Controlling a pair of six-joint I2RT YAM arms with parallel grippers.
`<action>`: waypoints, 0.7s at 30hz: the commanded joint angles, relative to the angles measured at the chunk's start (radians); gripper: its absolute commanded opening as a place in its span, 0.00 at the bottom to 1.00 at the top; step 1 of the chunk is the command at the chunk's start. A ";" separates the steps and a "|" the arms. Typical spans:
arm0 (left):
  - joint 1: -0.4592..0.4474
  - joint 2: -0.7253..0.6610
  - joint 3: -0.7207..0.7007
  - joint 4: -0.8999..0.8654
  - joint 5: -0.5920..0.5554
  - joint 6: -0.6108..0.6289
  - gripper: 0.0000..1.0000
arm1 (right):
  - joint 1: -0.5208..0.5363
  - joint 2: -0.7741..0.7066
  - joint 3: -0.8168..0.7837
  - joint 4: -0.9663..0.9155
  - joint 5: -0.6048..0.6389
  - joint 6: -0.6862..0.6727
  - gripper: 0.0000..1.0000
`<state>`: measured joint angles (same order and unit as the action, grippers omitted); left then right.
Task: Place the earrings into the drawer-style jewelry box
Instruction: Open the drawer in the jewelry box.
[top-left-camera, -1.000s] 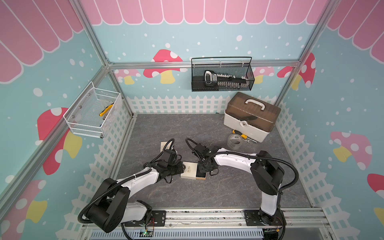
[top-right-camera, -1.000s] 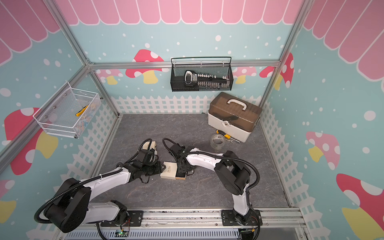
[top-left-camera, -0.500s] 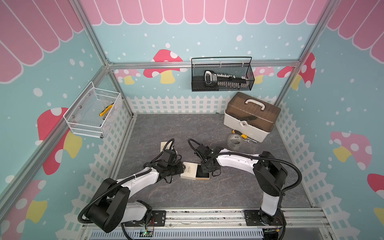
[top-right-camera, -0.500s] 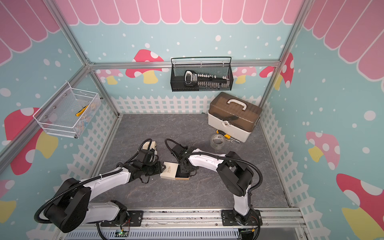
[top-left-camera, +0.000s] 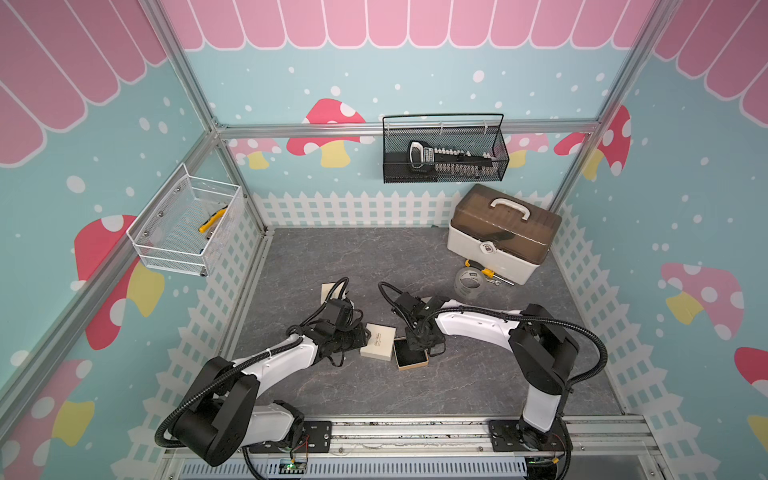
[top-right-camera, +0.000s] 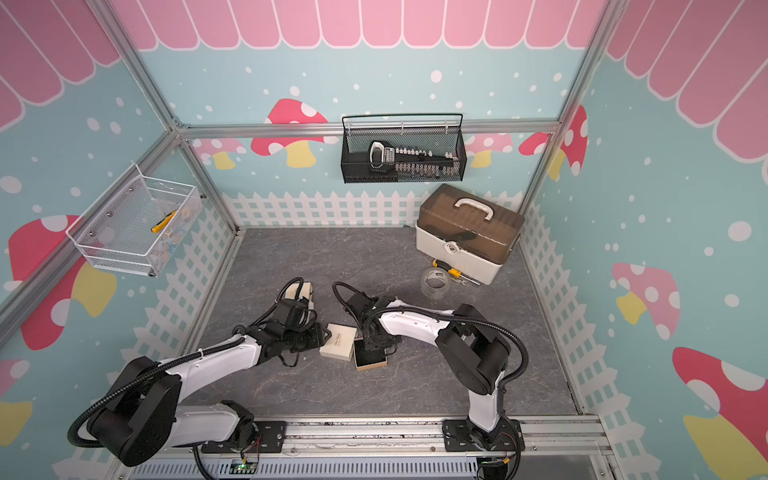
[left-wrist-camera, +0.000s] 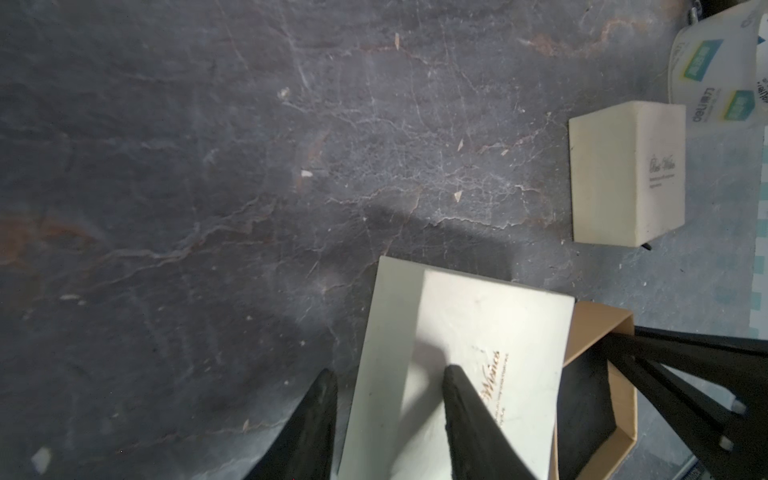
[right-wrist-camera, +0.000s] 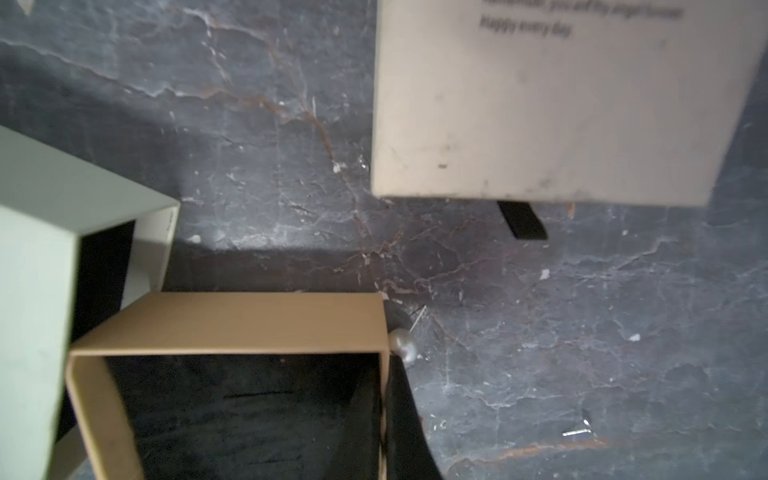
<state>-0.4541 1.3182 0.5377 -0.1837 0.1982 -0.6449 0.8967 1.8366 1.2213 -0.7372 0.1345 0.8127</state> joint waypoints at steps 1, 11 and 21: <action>0.003 0.006 -0.025 -0.127 -0.072 -0.007 0.42 | 0.004 -0.017 -0.019 -0.028 -0.024 0.019 0.02; 0.003 -0.053 -0.054 -0.116 -0.044 -0.051 0.42 | 0.004 0.008 0.024 0.005 0.004 0.048 0.00; 0.003 -0.099 -0.081 -0.078 0.000 -0.057 0.43 | 0.003 0.085 0.124 0.009 0.049 0.058 0.00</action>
<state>-0.4530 1.2190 0.4770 -0.2165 0.1890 -0.6933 0.8967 1.8801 1.3056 -0.7338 0.1574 0.8433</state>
